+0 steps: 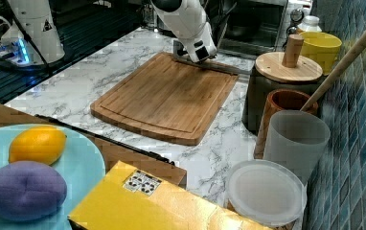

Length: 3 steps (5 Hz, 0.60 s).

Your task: Close the oven.

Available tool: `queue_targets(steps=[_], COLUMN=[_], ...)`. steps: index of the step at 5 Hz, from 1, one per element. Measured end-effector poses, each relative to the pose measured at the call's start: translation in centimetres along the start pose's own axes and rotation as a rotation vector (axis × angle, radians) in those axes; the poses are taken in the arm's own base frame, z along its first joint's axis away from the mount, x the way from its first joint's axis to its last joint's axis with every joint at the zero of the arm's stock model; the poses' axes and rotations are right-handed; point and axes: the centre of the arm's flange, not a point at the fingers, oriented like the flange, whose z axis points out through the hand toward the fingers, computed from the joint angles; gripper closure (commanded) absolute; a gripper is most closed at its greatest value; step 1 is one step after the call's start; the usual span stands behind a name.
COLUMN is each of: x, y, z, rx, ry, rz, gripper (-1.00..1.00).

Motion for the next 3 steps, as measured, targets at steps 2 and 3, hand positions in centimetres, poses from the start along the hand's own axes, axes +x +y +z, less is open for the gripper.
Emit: queue_targets(steps=[2,3], x=[-0.2,-0.2], y=[-0.1,-0.9], z=[-0.1,-0.4], rx=[-0.011,-0.027], ry=[0.003,0.010], rz=[-0.005,-0.025], gripper=[1.00,1.00])
